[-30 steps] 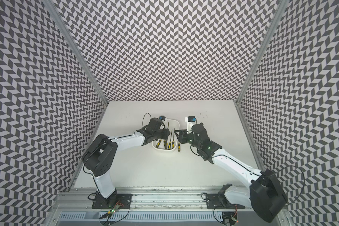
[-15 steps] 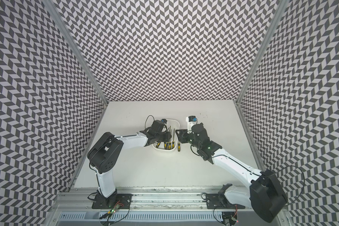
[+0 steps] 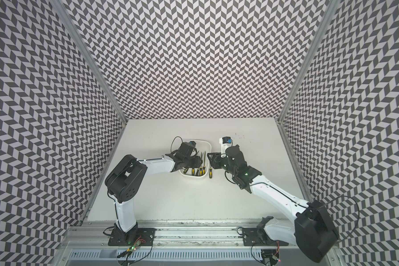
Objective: Put the file tool into the storage box
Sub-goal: Place the file tool in the storage box, then pick up the file tool from the center of the board.
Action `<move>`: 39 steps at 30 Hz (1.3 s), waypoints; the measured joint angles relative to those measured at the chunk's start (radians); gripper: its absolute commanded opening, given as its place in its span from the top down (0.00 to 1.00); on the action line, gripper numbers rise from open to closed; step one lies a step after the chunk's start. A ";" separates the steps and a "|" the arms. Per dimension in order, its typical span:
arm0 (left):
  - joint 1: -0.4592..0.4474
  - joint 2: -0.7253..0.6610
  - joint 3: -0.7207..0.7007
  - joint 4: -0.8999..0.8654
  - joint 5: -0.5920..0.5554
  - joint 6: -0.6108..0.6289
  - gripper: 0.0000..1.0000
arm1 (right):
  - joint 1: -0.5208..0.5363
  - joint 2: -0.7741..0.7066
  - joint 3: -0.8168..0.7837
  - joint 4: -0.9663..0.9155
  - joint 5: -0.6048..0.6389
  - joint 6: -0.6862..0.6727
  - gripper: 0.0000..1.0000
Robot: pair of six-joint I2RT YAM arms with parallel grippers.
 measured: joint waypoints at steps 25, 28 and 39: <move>0.069 -0.229 0.082 -0.005 -0.093 0.026 0.58 | -0.048 0.263 0.029 -0.124 0.069 0.029 0.54; 0.103 -0.230 0.084 0.009 -0.091 0.026 0.58 | -0.040 0.267 0.029 -0.127 0.065 0.028 0.54; 0.159 -0.286 0.075 0.033 -0.090 0.026 0.57 | 0.010 0.360 0.005 -0.115 0.060 0.037 0.54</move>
